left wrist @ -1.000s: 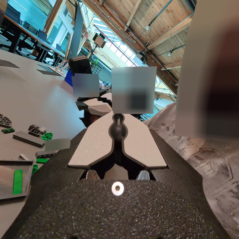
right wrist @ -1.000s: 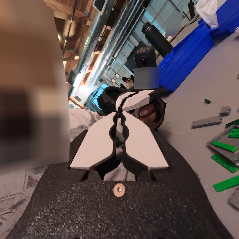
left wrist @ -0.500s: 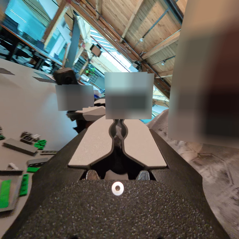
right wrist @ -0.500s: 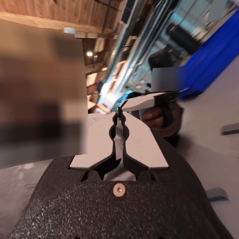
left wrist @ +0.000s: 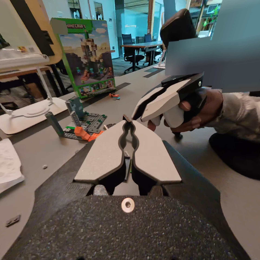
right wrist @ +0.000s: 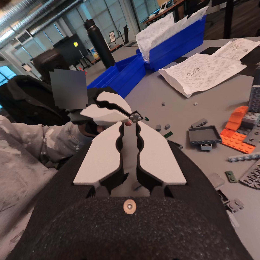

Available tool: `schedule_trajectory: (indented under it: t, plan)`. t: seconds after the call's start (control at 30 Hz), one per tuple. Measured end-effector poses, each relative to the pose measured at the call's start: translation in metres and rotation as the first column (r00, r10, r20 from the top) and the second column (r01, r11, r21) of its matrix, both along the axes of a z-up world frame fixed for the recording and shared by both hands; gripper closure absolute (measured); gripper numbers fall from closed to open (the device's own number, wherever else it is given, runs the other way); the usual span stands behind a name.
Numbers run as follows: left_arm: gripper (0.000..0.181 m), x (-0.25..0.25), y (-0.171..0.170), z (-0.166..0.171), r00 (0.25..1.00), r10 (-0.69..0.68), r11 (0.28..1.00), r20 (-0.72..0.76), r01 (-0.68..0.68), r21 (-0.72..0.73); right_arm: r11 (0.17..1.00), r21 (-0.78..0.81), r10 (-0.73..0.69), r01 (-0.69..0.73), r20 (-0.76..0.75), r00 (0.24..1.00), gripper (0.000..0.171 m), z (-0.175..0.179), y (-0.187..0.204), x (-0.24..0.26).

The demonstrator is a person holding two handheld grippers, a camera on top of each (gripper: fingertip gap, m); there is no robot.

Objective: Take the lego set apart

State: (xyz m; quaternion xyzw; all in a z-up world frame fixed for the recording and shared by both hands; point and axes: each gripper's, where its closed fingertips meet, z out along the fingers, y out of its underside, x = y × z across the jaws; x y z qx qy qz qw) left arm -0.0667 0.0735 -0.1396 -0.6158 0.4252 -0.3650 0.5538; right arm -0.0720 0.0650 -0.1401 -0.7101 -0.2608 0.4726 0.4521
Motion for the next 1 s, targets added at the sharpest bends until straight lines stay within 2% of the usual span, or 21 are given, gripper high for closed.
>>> schedule_trajectory:
  t: [0.07, 0.17, 0.3, 0.7, 1.0]
  plan:
    - [0.178, 0.000, 0.000, 0.001, 1.000, 0.016, 0.999, -0.021, -0.014, 0.048, 1.000, -0.031, 0.002, -0.003, -0.032, 0.999, 0.156, 0.003, 0.001, 0.002]
    - [0.178, 0.001, -0.001, 0.000, 0.999, 0.024, 0.997, -0.041, -0.020, 0.079, 0.999, -0.018, -0.028, 0.029, 0.017, 0.999, 0.158, -0.002, 0.007, 0.009]
    - [0.178, 0.004, -0.004, -0.001, 0.998, 0.023, 0.994, -0.057, -0.016, 0.110, 0.999, -0.049, -0.025, 0.025, 0.009, 1.000, 0.159, -0.003, 0.006, 0.006]
    - [0.178, 0.006, -0.014, 0.004, 0.998, -0.010, 0.978, -0.061, 0.022, 0.208, 0.982, -0.153, 0.090, -0.114, -0.160, 0.983, 0.159, 0.005, -0.001, 0.007]
    - [0.178, 0.007, -0.019, 0.004, 0.996, -0.020, 0.959, -0.089, 0.044, 0.282, 0.967, -0.183, 0.143, -0.175, -0.177, 0.974, 0.158, 0.005, -0.005, 0.009]
